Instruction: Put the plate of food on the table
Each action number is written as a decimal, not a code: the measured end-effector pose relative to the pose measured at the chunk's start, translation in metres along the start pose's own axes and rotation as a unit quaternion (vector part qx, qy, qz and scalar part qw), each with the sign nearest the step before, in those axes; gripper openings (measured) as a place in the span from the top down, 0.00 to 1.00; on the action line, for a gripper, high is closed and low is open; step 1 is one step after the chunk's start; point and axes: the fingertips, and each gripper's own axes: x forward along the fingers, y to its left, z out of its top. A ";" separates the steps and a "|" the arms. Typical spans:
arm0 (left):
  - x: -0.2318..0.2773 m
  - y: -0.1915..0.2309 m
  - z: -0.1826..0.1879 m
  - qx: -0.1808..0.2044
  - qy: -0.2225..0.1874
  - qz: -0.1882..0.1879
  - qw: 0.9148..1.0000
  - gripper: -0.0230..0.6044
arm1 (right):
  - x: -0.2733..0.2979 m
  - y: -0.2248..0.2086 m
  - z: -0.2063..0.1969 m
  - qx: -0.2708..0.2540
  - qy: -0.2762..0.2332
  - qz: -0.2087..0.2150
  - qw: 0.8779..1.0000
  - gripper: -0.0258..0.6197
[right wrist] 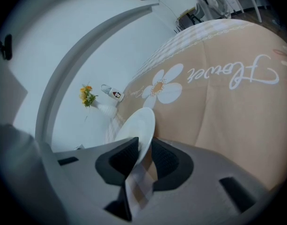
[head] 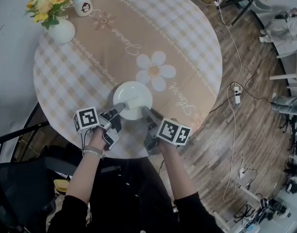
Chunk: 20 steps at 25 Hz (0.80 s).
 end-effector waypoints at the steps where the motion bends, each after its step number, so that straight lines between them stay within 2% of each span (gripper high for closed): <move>1: 0.000 0.002 0.001 0.000 0.000 0.004 1.000 0.94 | 0.002 -0.001 -0.002 -0.005 0.004 -0.004 1.000 0.86; 10: 0.004 0.015 0.001 -0.007 -0.005 0.018 1.000 0.94 | 0.007 -0.014 -0.008 -0.004 0.024 -0.025 0.999 0.85; 15: 0.004 0.015 0.001 -0.003 -0.006 0.023 1.000 0.94 | 0.002 -0.012 -0.010 -0.035 0.034 -0.023 0.999 0.79; 18: 0.004 0.016 0.001 -0.003 -0.005 0.024 1.000 0.94 | -0.007 -0.008 -0.009 -0.097 0.035 -0.035 0.994 0.78; 20: 0.004 0.016 0.001 -0.004 -0.005 0.024 1.000 0.94 | -0.014 -0.001 -0.007 -0.179 0.030 -0.047 0.982 0.78</move>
